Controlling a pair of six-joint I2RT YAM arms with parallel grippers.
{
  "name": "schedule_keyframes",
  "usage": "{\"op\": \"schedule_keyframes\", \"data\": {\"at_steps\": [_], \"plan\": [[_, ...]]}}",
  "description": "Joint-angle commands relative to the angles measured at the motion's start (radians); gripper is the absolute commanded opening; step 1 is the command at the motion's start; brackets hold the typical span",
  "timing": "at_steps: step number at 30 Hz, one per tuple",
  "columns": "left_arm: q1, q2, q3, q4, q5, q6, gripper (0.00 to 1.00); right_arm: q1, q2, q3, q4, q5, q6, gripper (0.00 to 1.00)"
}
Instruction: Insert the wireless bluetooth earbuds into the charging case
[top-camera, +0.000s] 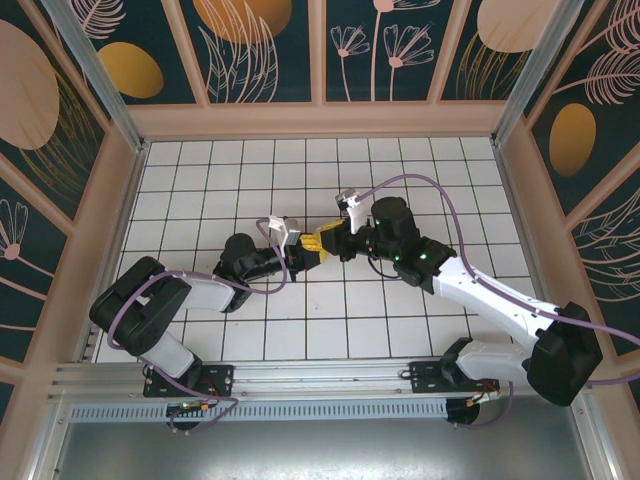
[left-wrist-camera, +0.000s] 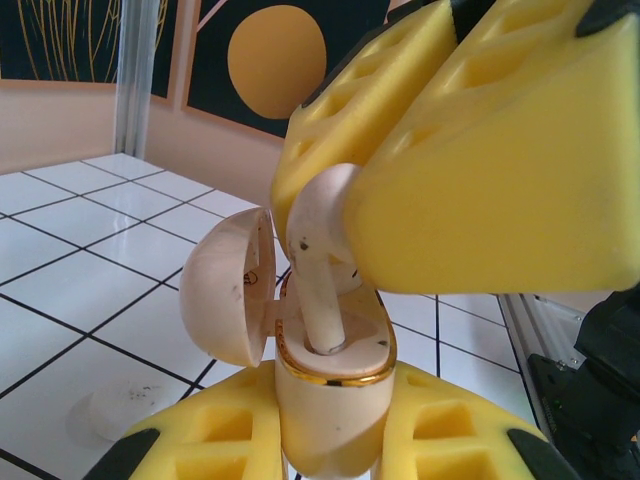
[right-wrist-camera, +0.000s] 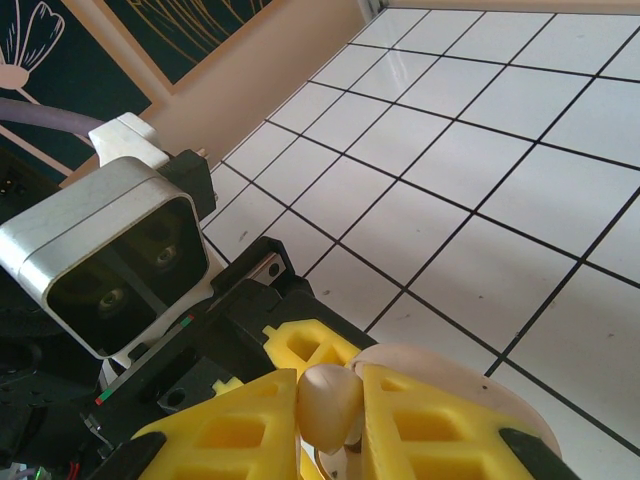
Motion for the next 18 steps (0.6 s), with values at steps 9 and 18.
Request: {"op": "schedule_keyframes", "data": {"at_steps": [9,18], "plan": [[-0.004,-0.037,0.052,0.080,-0.022,-0.038,0.02,0.018,-0.031,-0.013,-0.042,-0.043,-0.013,0.19],[-0.004,-0.032,0.064,0.084,-0.022,-0.055,0.02,0.020,-0.050,-0.017,-0.041,-0.046,-0.025,0.20]]}}
